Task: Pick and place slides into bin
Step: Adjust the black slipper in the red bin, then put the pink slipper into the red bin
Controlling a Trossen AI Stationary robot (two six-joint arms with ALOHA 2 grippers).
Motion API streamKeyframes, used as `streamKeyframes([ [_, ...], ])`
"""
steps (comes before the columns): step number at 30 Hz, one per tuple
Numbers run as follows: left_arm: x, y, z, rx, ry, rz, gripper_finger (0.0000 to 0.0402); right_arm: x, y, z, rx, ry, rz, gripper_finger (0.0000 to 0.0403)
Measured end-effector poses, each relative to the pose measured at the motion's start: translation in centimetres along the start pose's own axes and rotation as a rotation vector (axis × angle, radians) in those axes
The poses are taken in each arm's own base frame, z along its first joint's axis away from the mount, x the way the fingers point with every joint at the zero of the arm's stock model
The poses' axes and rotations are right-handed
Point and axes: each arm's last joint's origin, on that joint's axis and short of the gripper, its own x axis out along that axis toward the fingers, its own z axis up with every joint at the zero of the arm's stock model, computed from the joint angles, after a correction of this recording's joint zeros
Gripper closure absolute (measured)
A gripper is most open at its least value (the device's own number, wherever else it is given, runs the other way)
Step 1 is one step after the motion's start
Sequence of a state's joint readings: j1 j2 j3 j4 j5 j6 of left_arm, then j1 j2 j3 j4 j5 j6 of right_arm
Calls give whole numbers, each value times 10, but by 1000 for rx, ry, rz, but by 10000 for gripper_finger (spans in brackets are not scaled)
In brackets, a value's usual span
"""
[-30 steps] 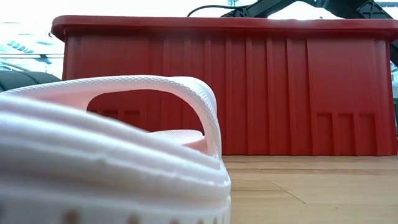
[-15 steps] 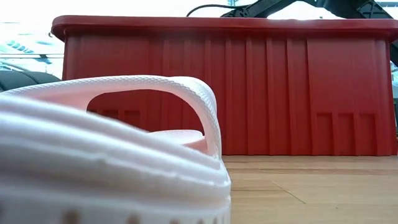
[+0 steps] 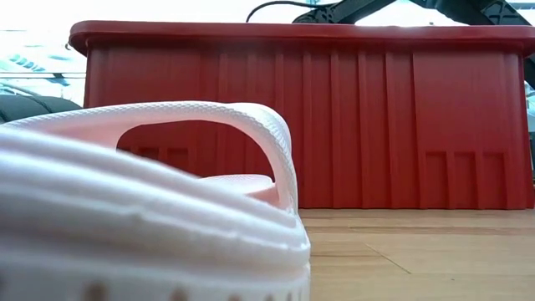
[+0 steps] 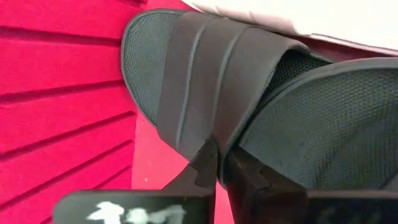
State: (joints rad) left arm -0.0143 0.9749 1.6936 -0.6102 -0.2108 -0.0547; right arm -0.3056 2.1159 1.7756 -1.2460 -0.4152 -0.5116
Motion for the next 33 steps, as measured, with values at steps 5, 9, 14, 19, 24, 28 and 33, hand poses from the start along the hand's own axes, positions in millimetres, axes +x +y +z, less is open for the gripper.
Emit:
streamKeyframes([
  [5,0,0,0,0,0,0,250,0,0,0,47,0,2,370],
  [9,0,0,0,-1,0,0,250,-1,-3,-2,64,-3,5,343],
  [14,0,0,0,-2,0,0,250,-12,-1,-6,71,-22,-1,300],
  [19,0,0,0,-2,0,0,250,-28,3,-9,72,-80,-7,261],
  [24,0,0,0,-3,0,0,250,-42,11,-11,54,-126,-34,236],
  [28,0,0,0,-3,0,-1,250,-48,15,-12,50,-149,-43,225],
  [33,0,0,0,-2,0,-1,250,-47,14,-11,75,-147,-50,223],
])
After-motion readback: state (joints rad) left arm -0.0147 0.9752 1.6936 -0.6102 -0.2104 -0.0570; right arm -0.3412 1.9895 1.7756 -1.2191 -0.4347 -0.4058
